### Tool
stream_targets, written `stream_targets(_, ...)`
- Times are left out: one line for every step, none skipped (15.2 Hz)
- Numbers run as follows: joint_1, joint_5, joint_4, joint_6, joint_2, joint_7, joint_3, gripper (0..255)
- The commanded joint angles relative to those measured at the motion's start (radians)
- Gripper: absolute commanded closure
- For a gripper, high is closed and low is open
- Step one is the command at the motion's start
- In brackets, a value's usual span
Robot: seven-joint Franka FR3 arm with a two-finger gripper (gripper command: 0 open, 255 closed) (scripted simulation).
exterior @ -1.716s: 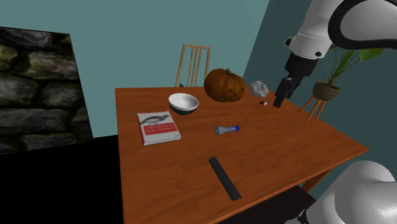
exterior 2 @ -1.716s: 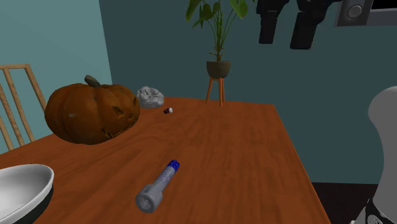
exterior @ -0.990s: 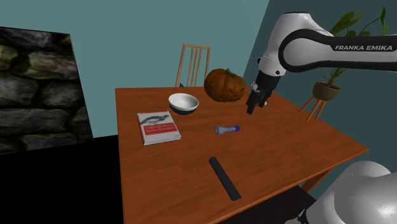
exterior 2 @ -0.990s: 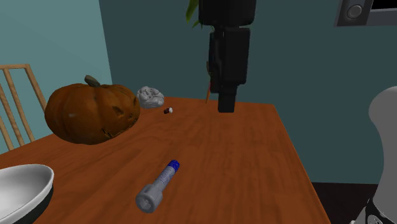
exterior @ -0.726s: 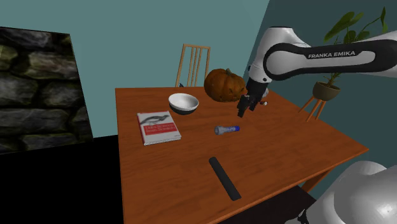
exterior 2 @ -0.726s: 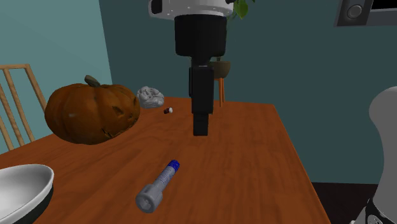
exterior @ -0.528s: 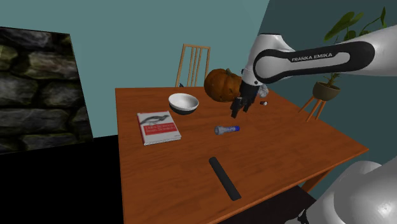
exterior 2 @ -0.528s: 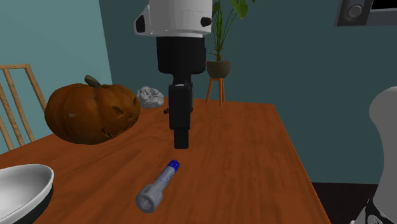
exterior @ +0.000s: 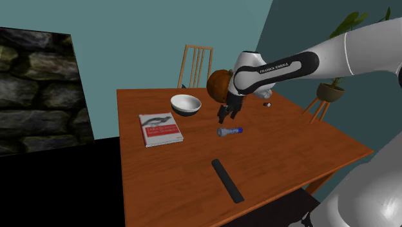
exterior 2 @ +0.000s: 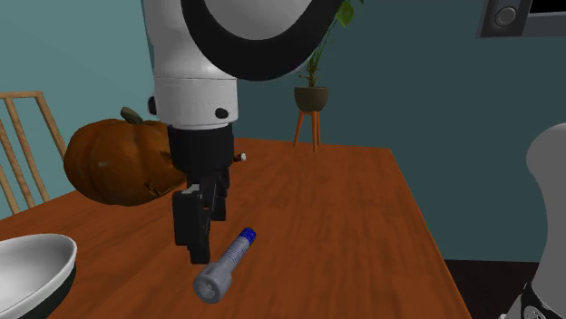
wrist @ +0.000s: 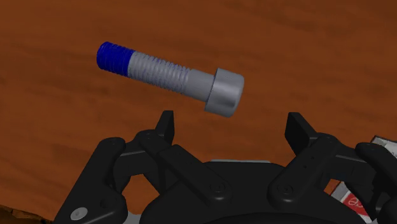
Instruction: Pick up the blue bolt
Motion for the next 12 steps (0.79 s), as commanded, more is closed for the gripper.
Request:
stream_targets(-0.003, 0.015, 0.045, 0.034, 0.078, -0.01, -0.003, 0)
stream_targets(-0.004, 0.023, 0.066, 0.048, 0.115, -0.014, -0.004, 0)
stream_targets(-0.004, 0.023, 0.061, 0.061, 0.122, -0.015, -0.003, 0)
stream_targets(-0.004, 0.024, 0.056, 0.074, 0.13, -0.015, -0.003, 0)
stream_targets(-0.004, 0.024, 0.051, 0.086, 0.138, -0.016, -0.003, 0)
stream_targets(-0.004, 0.025, 0.047, 0.099, 0.146, -0.017, -0.003, 0)
stream_targets(-0.004, 0.025, 0.042, 0.112, 0.154, -0.017, -0.003, 0)
stream_targets(-0.004, 0.026, 0.038, 0.124, 0.162, -0.018, -0.003, 0)
stream_targets(-0.004, 0.026, 0.034, 0.137, 0.171, -0.018, -0.003, 0)
stream_targets(-0.004, 0.027, 0.032, 0.144, 0.176, -0.019, -0.003, 0)
stream_targets(-0.004, 0.027, 0.032, 0.144, 0.176, -0.019, -0.003, 0)
stream_targets(-0.004, 0.027, 0.032, 0.144, 0.176, -0.019, -0.003, 0)
